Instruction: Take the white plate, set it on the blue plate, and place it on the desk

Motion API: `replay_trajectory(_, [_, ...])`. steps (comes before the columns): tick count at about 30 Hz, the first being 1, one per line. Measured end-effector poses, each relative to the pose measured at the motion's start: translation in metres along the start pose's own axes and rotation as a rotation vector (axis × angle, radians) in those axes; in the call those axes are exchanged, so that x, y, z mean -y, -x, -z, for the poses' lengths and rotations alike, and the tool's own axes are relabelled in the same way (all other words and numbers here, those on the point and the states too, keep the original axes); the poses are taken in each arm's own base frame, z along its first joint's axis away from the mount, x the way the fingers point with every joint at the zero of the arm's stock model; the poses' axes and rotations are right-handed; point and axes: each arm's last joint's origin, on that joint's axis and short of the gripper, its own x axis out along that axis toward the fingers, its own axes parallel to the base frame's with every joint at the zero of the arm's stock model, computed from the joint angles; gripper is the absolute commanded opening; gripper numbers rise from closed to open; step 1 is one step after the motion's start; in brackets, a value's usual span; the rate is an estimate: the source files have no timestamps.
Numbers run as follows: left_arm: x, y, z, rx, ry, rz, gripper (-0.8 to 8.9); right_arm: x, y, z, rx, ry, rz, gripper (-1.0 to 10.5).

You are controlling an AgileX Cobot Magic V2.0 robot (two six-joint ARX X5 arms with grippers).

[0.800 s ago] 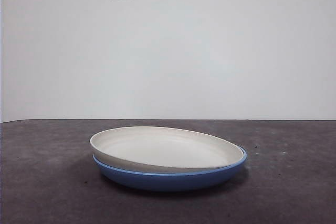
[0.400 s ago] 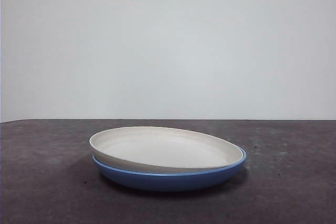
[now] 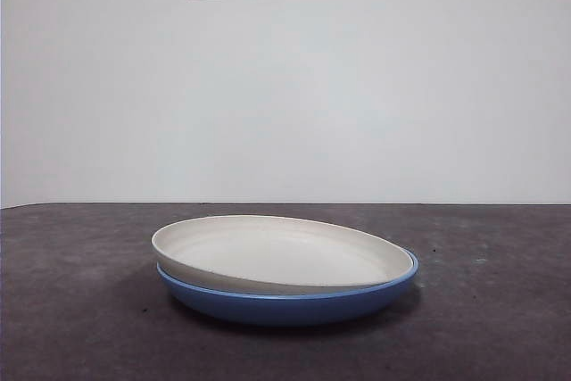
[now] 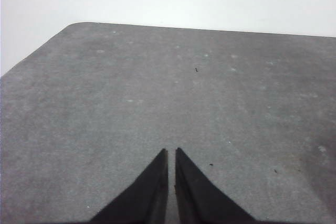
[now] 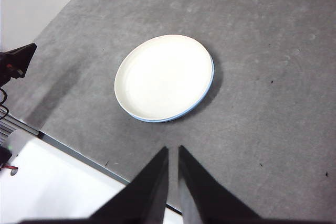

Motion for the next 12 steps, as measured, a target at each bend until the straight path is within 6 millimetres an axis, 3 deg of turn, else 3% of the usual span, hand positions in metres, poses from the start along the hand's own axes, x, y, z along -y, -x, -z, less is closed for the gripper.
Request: replay_trajectory(12, [0.0000, 0.0000, 0.0000, 0.000, -0.006, 0.000, 0.24, 0.0000, 0.0000, 0.0000, 0.000, 0.000, 0.000, 0.3])
